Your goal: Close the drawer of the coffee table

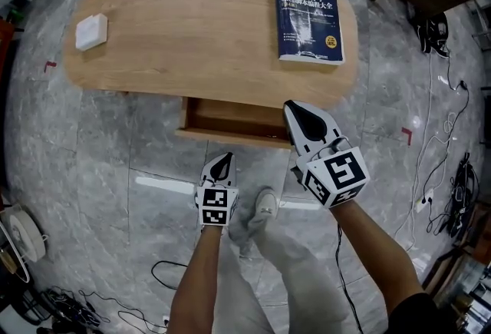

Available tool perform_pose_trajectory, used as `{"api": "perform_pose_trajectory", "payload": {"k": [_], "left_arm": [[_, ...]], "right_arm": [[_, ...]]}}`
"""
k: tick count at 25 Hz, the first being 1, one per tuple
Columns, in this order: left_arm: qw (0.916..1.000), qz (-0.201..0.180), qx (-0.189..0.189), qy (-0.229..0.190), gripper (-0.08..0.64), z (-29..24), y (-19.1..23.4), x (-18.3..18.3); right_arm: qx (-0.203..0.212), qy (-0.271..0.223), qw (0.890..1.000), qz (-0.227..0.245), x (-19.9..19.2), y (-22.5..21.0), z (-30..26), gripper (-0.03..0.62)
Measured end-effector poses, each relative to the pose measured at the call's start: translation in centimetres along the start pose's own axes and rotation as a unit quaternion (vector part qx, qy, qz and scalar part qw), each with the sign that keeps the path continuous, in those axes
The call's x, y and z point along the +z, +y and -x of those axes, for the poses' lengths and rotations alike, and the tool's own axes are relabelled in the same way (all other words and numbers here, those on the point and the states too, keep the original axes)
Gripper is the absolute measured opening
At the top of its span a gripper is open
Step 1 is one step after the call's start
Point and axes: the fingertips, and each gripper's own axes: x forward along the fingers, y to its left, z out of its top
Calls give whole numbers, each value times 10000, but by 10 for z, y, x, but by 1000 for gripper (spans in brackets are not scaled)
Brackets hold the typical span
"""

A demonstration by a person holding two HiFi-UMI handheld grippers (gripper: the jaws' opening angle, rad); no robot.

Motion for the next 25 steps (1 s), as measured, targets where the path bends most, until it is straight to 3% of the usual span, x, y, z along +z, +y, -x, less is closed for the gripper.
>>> {"api": "perform_pose_trajectory", "payload": {"k": [10,25], "left_arm": [[9993,-66,257,259,2,-16,12,-12],[9996,8,282,61,2,-34,15,3]], "right_arm": [[-55,23,10000,28,-2,-1,4,11],[-97,75,9999,-12,-13,-5,1,12]]}}
